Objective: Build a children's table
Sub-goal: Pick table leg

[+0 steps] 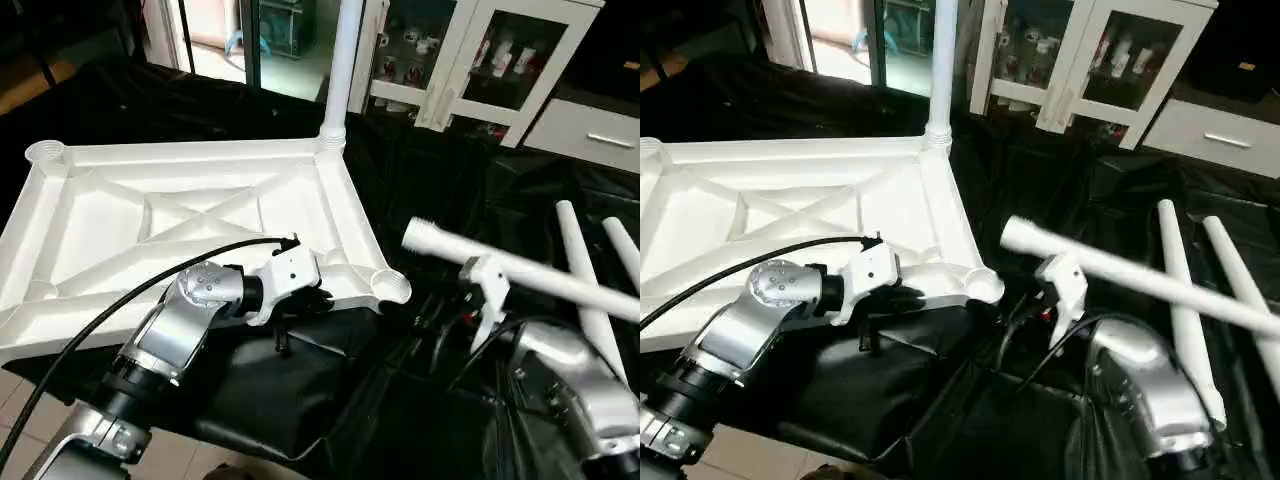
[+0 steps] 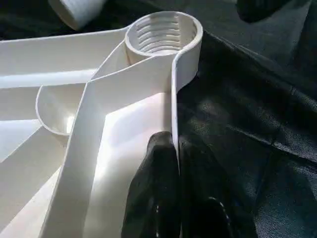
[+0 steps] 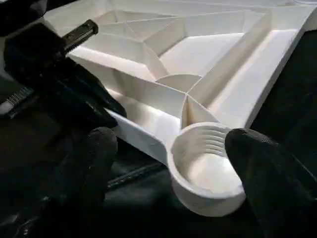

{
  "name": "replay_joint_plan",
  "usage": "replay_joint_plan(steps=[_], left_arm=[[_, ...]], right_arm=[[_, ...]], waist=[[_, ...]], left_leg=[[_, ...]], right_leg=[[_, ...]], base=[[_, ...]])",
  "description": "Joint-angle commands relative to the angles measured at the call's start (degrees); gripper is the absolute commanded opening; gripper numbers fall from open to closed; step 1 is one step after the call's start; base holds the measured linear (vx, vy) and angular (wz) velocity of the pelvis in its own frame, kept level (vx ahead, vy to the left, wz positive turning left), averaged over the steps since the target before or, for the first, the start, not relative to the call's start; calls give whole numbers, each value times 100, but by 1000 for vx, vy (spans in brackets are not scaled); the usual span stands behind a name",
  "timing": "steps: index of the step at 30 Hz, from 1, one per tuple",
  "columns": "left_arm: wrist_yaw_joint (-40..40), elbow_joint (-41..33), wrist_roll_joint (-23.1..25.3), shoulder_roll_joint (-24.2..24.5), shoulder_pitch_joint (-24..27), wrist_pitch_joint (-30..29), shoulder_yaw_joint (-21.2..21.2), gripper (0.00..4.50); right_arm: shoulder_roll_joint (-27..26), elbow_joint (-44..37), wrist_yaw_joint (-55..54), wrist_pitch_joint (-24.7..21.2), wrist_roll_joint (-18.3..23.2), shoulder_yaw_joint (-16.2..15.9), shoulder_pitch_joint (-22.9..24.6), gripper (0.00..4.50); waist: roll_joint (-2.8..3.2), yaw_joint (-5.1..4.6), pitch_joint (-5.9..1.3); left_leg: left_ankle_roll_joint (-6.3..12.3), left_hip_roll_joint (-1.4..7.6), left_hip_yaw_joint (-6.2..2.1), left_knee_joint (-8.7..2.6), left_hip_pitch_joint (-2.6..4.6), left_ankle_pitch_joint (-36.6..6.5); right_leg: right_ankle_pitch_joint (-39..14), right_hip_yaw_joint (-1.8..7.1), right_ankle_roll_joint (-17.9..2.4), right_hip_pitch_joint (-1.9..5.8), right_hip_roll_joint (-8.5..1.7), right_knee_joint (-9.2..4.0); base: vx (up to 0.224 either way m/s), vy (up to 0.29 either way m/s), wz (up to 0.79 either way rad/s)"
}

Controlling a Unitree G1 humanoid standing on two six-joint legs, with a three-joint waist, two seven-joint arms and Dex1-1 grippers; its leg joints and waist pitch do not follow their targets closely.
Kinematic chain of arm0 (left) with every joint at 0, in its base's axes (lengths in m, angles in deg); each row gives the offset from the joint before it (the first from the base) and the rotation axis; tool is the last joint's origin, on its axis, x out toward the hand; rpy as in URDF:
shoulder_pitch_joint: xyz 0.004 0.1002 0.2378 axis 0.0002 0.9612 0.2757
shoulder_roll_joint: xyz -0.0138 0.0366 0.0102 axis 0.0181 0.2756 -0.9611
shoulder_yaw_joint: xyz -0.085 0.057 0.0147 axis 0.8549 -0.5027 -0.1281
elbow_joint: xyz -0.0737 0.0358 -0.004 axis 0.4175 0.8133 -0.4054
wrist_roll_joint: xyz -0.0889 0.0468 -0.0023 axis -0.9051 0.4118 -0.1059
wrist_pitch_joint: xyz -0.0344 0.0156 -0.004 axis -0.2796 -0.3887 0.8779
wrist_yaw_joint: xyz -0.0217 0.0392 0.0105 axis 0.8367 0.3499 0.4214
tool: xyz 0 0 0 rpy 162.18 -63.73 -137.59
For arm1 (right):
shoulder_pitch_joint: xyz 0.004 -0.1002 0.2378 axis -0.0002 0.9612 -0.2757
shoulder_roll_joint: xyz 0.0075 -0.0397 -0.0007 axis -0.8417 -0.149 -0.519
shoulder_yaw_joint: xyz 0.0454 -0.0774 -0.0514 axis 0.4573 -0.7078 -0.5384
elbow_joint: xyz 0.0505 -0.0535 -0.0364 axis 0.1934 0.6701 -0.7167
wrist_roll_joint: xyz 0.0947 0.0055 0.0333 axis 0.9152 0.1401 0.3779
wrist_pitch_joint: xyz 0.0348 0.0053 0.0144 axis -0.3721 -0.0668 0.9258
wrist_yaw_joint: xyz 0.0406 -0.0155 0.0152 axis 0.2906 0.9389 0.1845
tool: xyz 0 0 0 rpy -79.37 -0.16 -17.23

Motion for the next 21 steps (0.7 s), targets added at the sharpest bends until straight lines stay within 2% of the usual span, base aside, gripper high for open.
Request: replay_joint_plan(steps=[1, 2, 3, 4, 6, 8, 9, 11, 12, 14, 16, 17, 18, 19, 20, 21], left_arm=[[-21, -136, -226, -114, 207, 395, -7, 0], [-30, -144, -212, -102, 243, 440, -13, 0], [-40, -169, -214, -81, 299, 521, 2, 0], [-43, -179, -215, -76, 314, 539, 7, 0], [-52, -219, -229, -51, 370, 579, 38, 0], [-64, -231, -241, -38, 391, 631, 68, 0], [-87, -241, -245, -29, 411, 677, 93, 0], [-408, -170, -115, -63, 390, 933, 192, 0], [-418, -152, -152, -89, 367, 930, 238, 45], [-351, -164, -322, -150, 321, 742, 350, 57], [-382, -168, -369, -185, 304, 731, 406, 66], [-419, -161, -409, -219, 295, 772, 454, 84], [-419, -161, -409, -219, 295, 772, 454, 105], [-444, -156, -425, -239, 295, 815, 478, 105], [-508, -135, -374, -231, 299, 884, 479, 112], [-525, -122, -345, -214, 316, 926, 474, 122]], right_arm=[[-78, -223, -223, -62, 20, 65, 31, 386], [-138, -267, -296, -96, 59, 102, 36, 386], [-218, -334, -402, -92, 69, 135, 30, 386], [-237, -351, -423, -88, 65, 143, 31, 386], [-331, -404, -553, -94, 59, 192, 10, 386], [-384, -407, -659, -72, 28, 231, -40, 386], [-442, -409, -767, -62, -16, 287, -95, 386], [-536, -167, -1415, -38, -356, 506, -492, 386], [-536, -6, -1721, -71, -496, 606, -698, 393], [-515, 289, -2097, -95, -605, 794, -1032, 416], [-522, 355, -2146, -124, -538, 880, -1130, 426], [-508, 412, -2194, -77, -570, 912, -1204, 436], [-508, 412, -2194, -77, -570, 912, -1204, 449], [-500, 430, -2223, -48, -597, 923, -1235, 449], [-520, 440, -2263, -69, -582, 945, -1248, 450], [-549, 445, -2320, -77, -615, 950, -1252, 450]], waist=[[-90, 30, -370], [-90, 22, -361], [-49, 31, -370], [-56, 23, -367], [-21, 34, -381], [-29, 30, -384], [-13, 41, -388], [-27, 15, -402], [-24, -3, -421], [-25, -10, -431], [20, 47, -435], [-6, 44, -428], [-25, 66, -457], [-25, 66, -457], [-65, 61, -465], [-80, 57, -464]], left_leg=[[523, 206, -28, -375, 34, -717], [512, 202, -27, -380, 29, -731], [472, 202, -30, -382, 39, -764], [451, 204, -27, -385, 39, -812], [361, 200, -27, -383, 52, -949], [314, 194, -32, -386, 41, -1005], [280, 193, -31, -387, 52, -1060], [193, 181, -49, -398, 15, -997], [132, 168, -39, -388, 30, -957], [92, 158, -12, -365, 72, -886], [78, 157, 12, -337, 104, -905], [111, 161, 28, -337, 114, -959], [112, 165, -1, -345, 65, -865], [112, 165, -1, -345, 65, -865], [153, 163, -3, -335, 63, -782], [166, 162, 0, -332, 62, -766]], right_leg=[[-1236, 142, -1127, 336, -363, -280], [-1283, 142, -1100, 329, -358, -290], [-1339, 148, -1081, 327, -363, -296], [-1386, 149, -1066, 320, -358, -302], [-1492, 158, -1030, 306, -353, -306], [-1562, 157, -1002, 316, -352, -302], [-1649, 161, -971, 310, -355, -311], [-1693, 149, -916, 329, -348, -296], [-1719, 149, -884, 323, -340, -290], [-1597, 158, -940, 298, -326, -277], [-1393, 168, -1018, 278, -317, -263], [-1359, 169, -1035, 263, -308, -278], [-1174, 148, -1021, 322, -312, -225], [-1174, 148, -1021, 322, -312, -225], [-1018, 142, -997, 331, -302, -207], [-1011, 142, -991, 327, -302, -214]], base=[[0, 0, 0], [0, 0, 0], [0, 0, 0], [0, 0, 0], [0, 0, 0], [0, 0, 0], [0, 0, 0], [0, 0, 0], [0, 0, 0], [0, 0, 0], [0, 0, 0], [0, 0, 0], [0, 0, 0], [0, 0, 0], [0, 0, 0], [0, 0, 0]])
